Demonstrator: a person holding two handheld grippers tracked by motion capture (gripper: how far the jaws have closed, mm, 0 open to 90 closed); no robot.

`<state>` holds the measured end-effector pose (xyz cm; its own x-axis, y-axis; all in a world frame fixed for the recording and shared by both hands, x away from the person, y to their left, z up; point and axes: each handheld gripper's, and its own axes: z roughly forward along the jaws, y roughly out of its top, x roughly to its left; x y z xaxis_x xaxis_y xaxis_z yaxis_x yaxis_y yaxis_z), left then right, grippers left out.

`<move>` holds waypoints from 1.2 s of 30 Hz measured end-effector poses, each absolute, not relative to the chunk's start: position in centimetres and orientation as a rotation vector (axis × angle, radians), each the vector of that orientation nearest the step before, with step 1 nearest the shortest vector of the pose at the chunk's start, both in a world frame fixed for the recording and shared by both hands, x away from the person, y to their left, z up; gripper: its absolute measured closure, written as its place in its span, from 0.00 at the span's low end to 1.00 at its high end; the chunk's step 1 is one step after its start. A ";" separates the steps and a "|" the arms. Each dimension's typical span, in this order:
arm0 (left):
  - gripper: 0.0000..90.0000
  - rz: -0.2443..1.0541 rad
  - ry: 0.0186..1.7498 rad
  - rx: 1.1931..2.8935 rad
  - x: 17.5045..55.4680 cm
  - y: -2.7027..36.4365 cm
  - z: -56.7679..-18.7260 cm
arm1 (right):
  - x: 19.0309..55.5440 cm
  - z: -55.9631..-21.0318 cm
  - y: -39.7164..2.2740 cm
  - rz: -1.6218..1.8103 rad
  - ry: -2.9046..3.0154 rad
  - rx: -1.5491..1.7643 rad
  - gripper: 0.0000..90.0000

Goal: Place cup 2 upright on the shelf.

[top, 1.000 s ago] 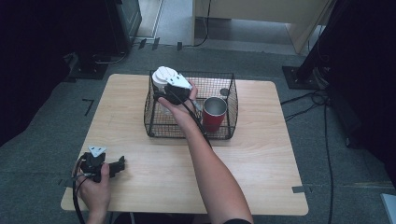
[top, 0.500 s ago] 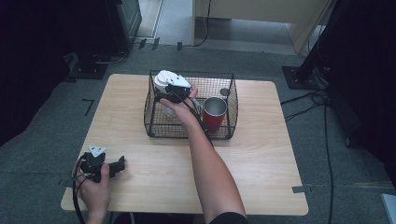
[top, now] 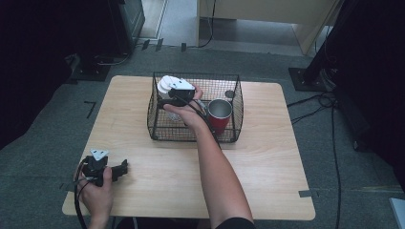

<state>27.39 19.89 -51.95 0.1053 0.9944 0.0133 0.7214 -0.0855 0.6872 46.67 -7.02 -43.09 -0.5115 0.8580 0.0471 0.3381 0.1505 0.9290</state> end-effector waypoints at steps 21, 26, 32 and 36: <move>0.00 0.679 1.669 1.865 27.4 19.9 -52.0 | 45.5 -40.4 -8.2 1.319 1.958 1.060 0.00; 0.00 0.679 1.669 1.864 27.4 19.9 -52.0 | 44.9 -39.7 -8.5 1.300 1.973 1.041 0.00; 0.00 0.680 1.669 1.862 27.4 19.9 -52.0 | 43.8 -38.8 -8.9 1.290 1.989 1.030 0.00; 0.00 0.679 1.669 1.864 27.4 19.9 -52.0 | 43.0 -38.5 -9.3 1.287 1.990 1.028 0.00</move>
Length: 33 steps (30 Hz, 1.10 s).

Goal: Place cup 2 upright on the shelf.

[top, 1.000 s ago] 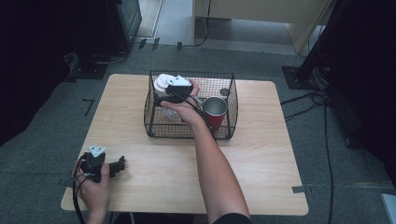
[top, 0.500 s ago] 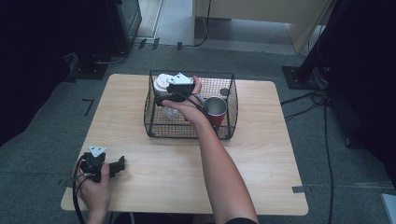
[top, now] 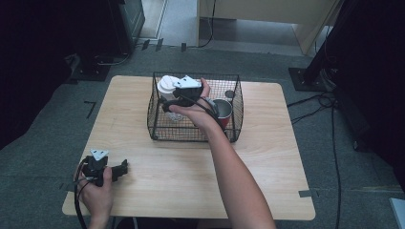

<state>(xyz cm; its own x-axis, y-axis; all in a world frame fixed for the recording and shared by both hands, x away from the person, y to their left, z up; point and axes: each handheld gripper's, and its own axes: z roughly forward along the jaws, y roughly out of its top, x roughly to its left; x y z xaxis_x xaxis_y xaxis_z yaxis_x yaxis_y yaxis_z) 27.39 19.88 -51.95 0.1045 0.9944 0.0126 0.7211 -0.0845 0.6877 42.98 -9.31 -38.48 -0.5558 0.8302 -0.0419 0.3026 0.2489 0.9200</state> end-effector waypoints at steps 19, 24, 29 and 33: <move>0.00 0.679 1.670 1.861 27.4 19.9 -52.0 | 38.0 -38.4 -11.4 1.262 2.016 1.015 0.00; 0.00 0.679 1.669 1.861 27.4 19.9 -52.0 | 36.6 -38.6 -12.0 1.259 2.018 1.015 0.00; 0.00 0.679 1.670 1.861 27.4 19.9 -52.0 | 35.1 -38.7 -12.7 1.254 2.011 1.008 0.00; 0.00 0.679 1.669 1.861 27.4 19.9 -52.0 | 33.9 -38.8 -13.4 1.257 2.010 1.006 0.00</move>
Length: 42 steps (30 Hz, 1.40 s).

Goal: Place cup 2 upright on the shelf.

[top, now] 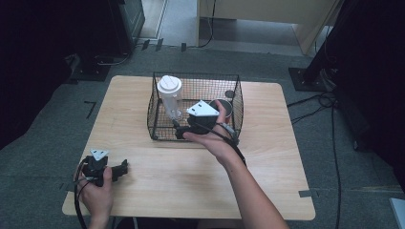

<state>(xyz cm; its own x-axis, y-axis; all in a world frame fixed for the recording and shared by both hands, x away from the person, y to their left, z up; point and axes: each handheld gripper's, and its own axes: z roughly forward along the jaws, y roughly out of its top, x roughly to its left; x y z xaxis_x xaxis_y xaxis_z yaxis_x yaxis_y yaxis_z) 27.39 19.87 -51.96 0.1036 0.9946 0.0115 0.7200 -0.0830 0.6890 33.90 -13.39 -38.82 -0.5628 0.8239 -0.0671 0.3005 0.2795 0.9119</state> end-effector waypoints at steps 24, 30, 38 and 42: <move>0.00 0.678 1.670 1.861 27.4 19.9 -52.0 | 28.4 -40.5 -19.2 1.265 1.941 1.067 0.00; 0.00 0.679 1.670 1.860 27.4 19.9 -52.0 | 27.5 -41.3 -20.8 1.246 1.931 1.100 0.00; 0.00 0.678 1.670 1.863 27.4 19.9 -52.0 | 26.6 -42.9 -23.1 1.217 1.916 1.159 0.00; 0.00 0.678 1.669 1.863 27.4 19.9 -52.0 | 26.2 -43.6 -24.2 1.210 1.911 1.177 0.00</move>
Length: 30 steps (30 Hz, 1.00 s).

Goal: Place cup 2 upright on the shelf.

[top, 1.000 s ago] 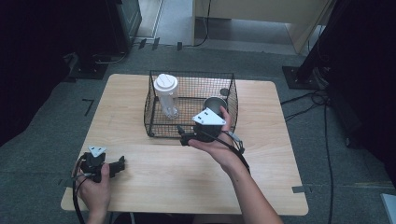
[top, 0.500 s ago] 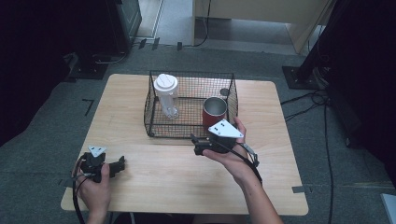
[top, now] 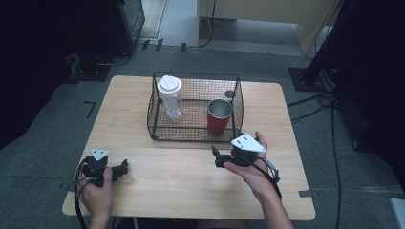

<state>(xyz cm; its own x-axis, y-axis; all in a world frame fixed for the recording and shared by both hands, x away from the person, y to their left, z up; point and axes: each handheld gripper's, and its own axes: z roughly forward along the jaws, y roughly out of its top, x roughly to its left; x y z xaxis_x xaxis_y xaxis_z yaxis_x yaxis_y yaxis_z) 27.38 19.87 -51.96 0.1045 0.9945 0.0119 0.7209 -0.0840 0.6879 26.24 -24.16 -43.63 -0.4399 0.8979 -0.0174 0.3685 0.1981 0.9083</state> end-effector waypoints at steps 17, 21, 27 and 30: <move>0.00 0.679 1.669 1.862 27.4 19.9 -52.0 | 24.7 -47.6 -29.5 1.101 1.881 1.305 0.00; 0.00 0.679 1.669 1.862 27.4 19.9 -52.0 | 24.4 -48.2 -30.7 1.084 1.863 1.338 0.00; 0.00 0.680 1.669 1.862 27.4 19.9 -52.0 | 23.8 -48.9 -32.2 1.056 1.855 1.375 0.00; 0.00 0.679 1.669 1.862 27.4 19.9 -52.0 | 23.6 -49.1 -32.9 1.046 1.845 1.393 0.00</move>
<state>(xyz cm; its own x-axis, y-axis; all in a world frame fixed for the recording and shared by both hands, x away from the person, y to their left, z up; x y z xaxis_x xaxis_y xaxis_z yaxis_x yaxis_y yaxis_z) 27.38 19.87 -51.97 0.1041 0.9945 0.0120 0.7201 -0.0836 0.6889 23.57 -32.87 -49.12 -0.2737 0.9618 -0.0008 0.4935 0.1412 0.8582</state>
